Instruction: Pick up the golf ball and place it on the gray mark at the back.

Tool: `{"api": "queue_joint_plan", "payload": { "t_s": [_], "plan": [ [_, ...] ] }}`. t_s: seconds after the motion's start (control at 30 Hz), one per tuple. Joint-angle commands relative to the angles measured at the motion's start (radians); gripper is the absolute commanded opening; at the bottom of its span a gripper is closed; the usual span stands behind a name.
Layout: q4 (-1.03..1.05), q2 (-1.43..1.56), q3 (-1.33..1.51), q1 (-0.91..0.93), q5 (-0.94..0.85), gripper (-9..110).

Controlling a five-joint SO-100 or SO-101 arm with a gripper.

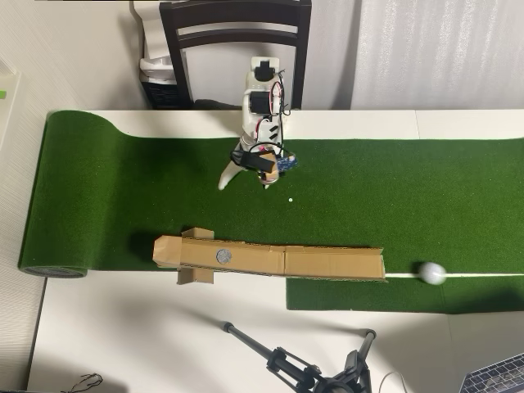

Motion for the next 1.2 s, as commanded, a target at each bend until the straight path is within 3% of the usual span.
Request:
{"api": "queue_joint_plan", "payload": {
  "t_s": [0.0,0.3,0.7,0.9,1.17],
  "plan": [
    [-0.014,0.341,0.181,-0.012,0.071,51],
    [-0.419,0.830,0.893,-0.014,0.077,51],
    [-0.815,1.459,1.580,-0.012,0.074,51],
    [-0.928,1.456,1.698,-0.012,0.074,51],
    [-0.930,1.454,1.859,-0.015,0.092,51]
  ]
}}
